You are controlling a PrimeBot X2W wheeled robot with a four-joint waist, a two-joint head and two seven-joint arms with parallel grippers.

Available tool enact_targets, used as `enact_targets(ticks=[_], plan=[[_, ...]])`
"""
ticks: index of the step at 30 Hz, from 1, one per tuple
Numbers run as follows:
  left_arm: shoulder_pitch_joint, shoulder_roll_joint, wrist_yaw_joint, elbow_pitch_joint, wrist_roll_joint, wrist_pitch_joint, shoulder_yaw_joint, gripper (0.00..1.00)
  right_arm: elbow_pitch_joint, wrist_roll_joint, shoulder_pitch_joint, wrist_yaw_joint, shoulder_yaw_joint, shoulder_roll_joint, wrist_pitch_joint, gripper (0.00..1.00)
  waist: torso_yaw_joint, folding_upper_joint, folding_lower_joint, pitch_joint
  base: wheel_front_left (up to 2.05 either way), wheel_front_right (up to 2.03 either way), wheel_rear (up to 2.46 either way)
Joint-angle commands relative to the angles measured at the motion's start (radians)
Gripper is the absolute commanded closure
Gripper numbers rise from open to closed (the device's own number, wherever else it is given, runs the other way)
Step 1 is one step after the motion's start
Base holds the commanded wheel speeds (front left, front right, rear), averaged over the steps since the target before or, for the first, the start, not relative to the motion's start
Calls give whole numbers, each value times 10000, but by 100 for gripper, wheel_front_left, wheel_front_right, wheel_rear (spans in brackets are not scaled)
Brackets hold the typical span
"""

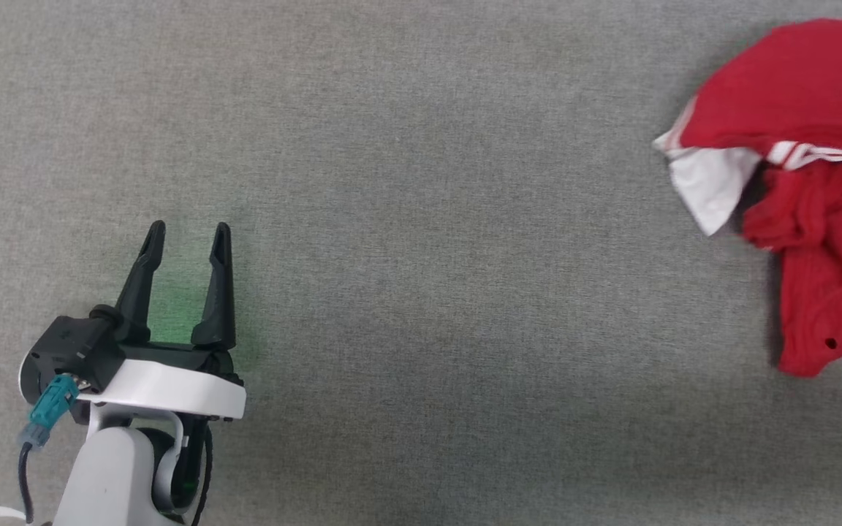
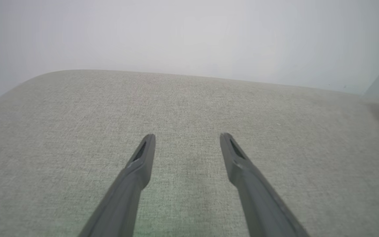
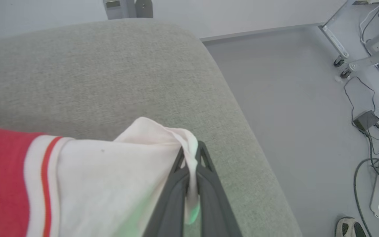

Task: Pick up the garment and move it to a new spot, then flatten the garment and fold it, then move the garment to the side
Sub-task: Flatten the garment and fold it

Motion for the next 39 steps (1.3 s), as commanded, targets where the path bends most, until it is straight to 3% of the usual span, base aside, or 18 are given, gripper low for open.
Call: enact_targets(ticks=[1, 5, 6, 7, 8, 14, 18, 23, 26, 31, 35, 39], plan=[[106, 47, -19, -28, 49, -54, -16, 0, 355, -325, -111, -6, -227, -26, -331, 100, -34, 0, 0, -30, 0, 0, 0], [84, 215, -19, 22, 84, -54, -210, 0, 1126, -849, -367, -5, -655, 591, -965, 100, -143, 0, 0, -176, 0, 0, 0], [46, 267, -19, 47, 58, -54, -302, 0, 1223, -995, -409, -8, -737, 644, -1165, 68, -177, 0, 0, -228, 0, 0, 0], [-33, 335, -19, 62, 24, -54, -436, 0, 1301, -1112, -425, -6, -797, 717, -1395, 58, -204, 0, 0, -304, 0, 0, 0], [-145, 422, -19, 62, 21, -56, -576, 0, 1382, -1138, -440, -6, -867, 821, -1609, 0, -226, 0, 0, -366, 0, 0, 0], [-1377, 1718, -19, -82, -222, -54, -2197, 0, 995, -1471, 392, -6, -904, 1497, -3939, 0, -627, 0, 0, -992, 0, 0, 0], [-2267, 2675, -19, 263, -1068, 48, -3742, 0, 54, -1358, 1051, -5, -620, 2332, -5020, 0, -1284, 0, 0, -1285, 0, 0, 0], [-3938, 3585, -21, 638, -3760, 2599, -6653, 0, -1713, -1098, 1975, -6, -232, 3374, -5382, 0, -2242, 0, 0, -1410, 0, 0, 0], [-4991, 3870, -1, 807, -5905, 4611, -7674, 0, -2700, -1003, 2482, -5, -68, 3993, -5428, 0, -2825, 0, 0, -1317, 0, 0, 0], [-6740, 3715, -8, 1594, -8004, 6796, -8417, 0, -3846, -970, 3059, -5, -29, 4688, -5283, 0, -3697, 0, 0, -894, 0, 0, 0], [-7816, 3364, -7, 2590, -8581, 7559, -8650, 0, -4453, -1112, 3281, -5, -104, 5144, -5237, 0, -4333, 0, 0, -446, 0, 0, 0], [-8454, 3232, -7, 3484, -8441, 8012, -8962, 0, -4874, -1217, 3389, -5, -116, 5503, -5244, 0, -4758, 0, 0, -155, 0, 0, 0]])
